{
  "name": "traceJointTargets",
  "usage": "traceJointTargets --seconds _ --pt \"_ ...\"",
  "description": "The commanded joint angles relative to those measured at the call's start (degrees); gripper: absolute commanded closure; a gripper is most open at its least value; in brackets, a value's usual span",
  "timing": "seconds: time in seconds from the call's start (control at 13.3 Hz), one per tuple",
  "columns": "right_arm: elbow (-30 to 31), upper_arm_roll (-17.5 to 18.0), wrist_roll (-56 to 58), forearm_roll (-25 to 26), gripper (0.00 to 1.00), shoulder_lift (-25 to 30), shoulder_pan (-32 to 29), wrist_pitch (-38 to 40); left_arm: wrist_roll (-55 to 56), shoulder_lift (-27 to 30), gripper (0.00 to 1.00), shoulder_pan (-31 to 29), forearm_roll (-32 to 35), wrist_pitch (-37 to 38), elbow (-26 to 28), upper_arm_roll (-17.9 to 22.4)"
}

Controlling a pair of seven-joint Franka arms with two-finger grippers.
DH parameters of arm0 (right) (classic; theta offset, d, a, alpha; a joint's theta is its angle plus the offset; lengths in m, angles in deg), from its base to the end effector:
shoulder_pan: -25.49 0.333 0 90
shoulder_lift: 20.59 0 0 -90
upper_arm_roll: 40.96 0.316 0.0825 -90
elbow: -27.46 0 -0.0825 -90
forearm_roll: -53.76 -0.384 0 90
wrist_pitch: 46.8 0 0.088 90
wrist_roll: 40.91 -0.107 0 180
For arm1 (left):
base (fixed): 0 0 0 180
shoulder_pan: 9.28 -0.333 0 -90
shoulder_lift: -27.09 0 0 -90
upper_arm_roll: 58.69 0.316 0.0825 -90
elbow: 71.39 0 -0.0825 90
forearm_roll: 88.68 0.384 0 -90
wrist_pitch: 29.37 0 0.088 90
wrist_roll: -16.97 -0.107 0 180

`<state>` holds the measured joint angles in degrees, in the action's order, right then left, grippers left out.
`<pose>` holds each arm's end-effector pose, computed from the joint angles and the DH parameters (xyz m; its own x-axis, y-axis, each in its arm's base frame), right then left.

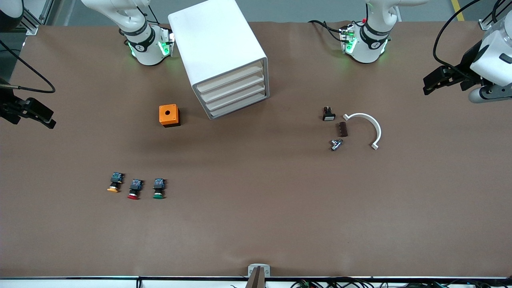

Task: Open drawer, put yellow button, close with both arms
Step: 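Move the left gripper toward the white drawer cabinet's front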

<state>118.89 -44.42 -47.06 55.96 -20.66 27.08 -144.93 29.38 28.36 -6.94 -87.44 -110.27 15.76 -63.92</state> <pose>0.5683 -0.0221 0.6253 0.9839 -0.1338 0.1188 -0.1378 -0.9901 0.0259 0.5266 -0.0680 0.6464 0.9929 0.0884 -0.0798 0.0852 -0.9955 -0.0417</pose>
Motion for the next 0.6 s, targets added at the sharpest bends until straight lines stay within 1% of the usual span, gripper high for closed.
traceJointTargets --seconds 0.0,0.23,0.38,0.53 --pt "0.68 0.64 0.08 -0.7 0.0 0.69 -0.27 0.05 -0.28 0.57 0.0 -0.32 1.4 0.57 -0.22 -0.22" --pt "0.33 0.64 0.17 -0.7 0.0 0.6 0.78 -0.48 -0.02 0.13 0.0 -0.32 1.31 0.57 -0.4 -0.31" --pt "0.42 0.64 0.26 -0.7 0.0 0.6 0.61 -0.48 0.24 -1.7 0.0 -0.23 1.31 0.48 -0.92 -0.31" --pt "0.5 0.64 0.26 -0.79 0.0 0.6 0.61 -0.57 2.25 -5.12 0.0 0.65 1.31 0.57 -0.93 -0.66"
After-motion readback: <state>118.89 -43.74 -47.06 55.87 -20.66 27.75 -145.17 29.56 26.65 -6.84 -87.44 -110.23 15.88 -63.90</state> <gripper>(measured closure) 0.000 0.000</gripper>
